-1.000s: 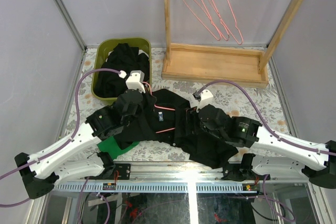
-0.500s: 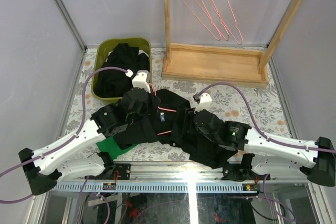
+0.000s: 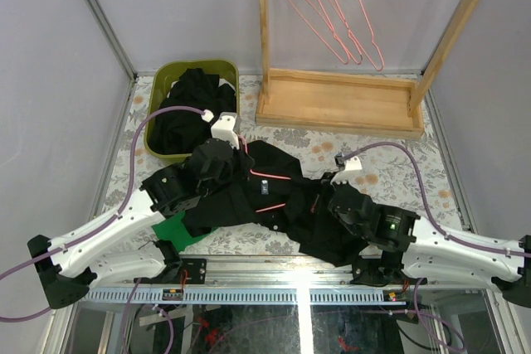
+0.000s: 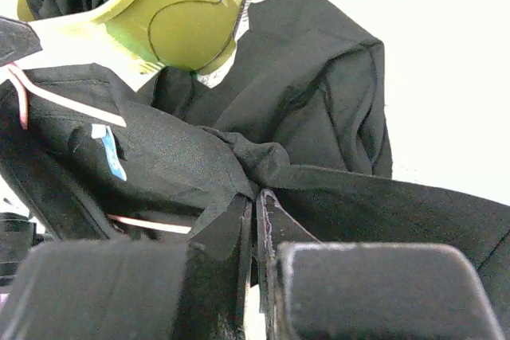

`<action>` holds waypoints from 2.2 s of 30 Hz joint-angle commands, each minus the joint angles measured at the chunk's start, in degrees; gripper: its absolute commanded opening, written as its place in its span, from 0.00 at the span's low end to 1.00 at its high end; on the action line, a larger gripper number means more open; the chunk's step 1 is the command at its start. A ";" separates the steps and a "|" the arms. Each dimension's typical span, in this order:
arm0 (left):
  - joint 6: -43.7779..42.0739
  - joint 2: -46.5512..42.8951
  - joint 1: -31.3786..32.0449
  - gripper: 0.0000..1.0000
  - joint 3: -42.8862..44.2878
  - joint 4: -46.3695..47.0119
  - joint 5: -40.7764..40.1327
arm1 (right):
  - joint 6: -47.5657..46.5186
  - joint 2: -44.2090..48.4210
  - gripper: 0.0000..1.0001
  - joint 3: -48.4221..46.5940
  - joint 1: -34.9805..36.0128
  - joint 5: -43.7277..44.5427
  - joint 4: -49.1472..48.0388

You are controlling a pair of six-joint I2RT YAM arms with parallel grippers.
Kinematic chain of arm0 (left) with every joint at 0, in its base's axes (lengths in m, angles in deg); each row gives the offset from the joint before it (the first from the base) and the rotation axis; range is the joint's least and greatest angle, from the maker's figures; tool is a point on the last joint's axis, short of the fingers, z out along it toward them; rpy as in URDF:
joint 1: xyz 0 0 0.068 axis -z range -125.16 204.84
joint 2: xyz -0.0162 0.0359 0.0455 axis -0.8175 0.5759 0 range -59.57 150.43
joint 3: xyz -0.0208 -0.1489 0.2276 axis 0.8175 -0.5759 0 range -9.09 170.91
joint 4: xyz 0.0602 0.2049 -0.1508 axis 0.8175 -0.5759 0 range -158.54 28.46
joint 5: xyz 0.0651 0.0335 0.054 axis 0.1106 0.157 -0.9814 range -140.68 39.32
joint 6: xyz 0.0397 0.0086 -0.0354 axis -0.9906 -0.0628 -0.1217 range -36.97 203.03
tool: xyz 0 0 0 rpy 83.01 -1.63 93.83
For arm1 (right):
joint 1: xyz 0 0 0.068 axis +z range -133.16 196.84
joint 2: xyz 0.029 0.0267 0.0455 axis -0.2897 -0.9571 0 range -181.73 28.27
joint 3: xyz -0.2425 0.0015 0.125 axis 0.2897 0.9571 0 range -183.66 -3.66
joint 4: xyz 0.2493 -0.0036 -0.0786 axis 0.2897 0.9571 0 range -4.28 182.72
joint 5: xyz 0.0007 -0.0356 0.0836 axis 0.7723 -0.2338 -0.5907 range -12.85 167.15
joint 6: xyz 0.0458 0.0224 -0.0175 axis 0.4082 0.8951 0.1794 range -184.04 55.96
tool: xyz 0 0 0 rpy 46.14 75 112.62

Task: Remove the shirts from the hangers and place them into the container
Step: Remove the shirt from the hanger.

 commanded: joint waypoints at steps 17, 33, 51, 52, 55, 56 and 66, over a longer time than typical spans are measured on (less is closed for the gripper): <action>-8.15 -0.23 0.67 0.00 3.03 -5.50 -2.60 | 0.96 20.44 0.52 2.25 0.14 3.23 12.47; 0.73 6.27 0.87 0.00 7.56 -10.59 -9.32 | -4.97 -7.23 0.66 -15.63 3.20 -9.03 17.04; -7.90 1.40 1.01 0.00 2.48 -6.38 -2.24 | -2.60 -1.14 0.03 -10.27 4.64 16.04 13.84; -9.26 0.53 1.03 0.00 1.77 -5.38 -0.47 | -5.28 -0.71 0.00 -10.55 4.32 16.83 12.36; -10.85 -1.74 1.04 0.00 0.73 -3.72 2.72 | -6.78 -2.42 0.00 -16.20 0.65 19.25 19.12; -11.08 -2.51 1.02 0.00 0.76 -3.48 3.15 | -7.40 -3.06 0.00 -17.48 -1.45 18.98 21.27; -7.81 -9.46 0.98 0.00 -1.11 -4.00 -8.18 | -11.60 3.27 0.04 -11.44 -14.10 8.51 24.83</action>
